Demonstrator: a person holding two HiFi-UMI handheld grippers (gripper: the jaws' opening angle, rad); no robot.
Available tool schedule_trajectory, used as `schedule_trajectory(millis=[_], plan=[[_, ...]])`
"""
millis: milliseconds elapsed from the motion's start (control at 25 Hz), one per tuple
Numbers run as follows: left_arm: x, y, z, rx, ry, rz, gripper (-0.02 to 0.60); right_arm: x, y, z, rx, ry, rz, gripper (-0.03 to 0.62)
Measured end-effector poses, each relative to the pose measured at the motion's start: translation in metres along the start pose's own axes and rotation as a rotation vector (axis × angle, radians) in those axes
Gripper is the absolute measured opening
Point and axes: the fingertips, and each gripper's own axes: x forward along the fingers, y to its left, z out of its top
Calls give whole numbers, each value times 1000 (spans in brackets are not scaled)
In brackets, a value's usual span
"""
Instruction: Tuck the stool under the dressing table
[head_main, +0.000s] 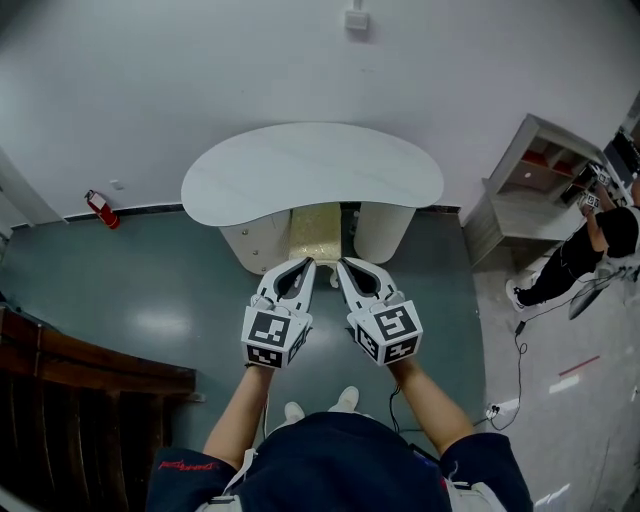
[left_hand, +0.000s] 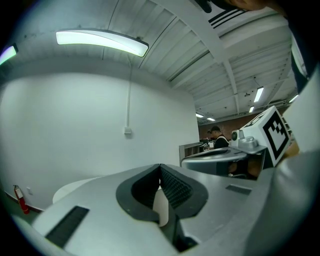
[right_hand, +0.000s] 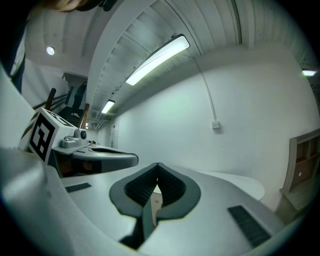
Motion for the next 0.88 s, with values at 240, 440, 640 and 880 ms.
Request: schedule_trajectory(millis=[240,440,640,880], plan=[[-30,7,2,22,-28,-21,17,-1,29,6,2,-10,-36,17],[-46,10,8,31,-41,-30,17,-5,42,14,-17,-28,-57,17],[-60,12,14,31,-55,-36,17,-6,54,19,-30,-36,-72,17],[-67,11,19,34,-64,-48,17,-7,63,25,-45,-40,-75,17]])
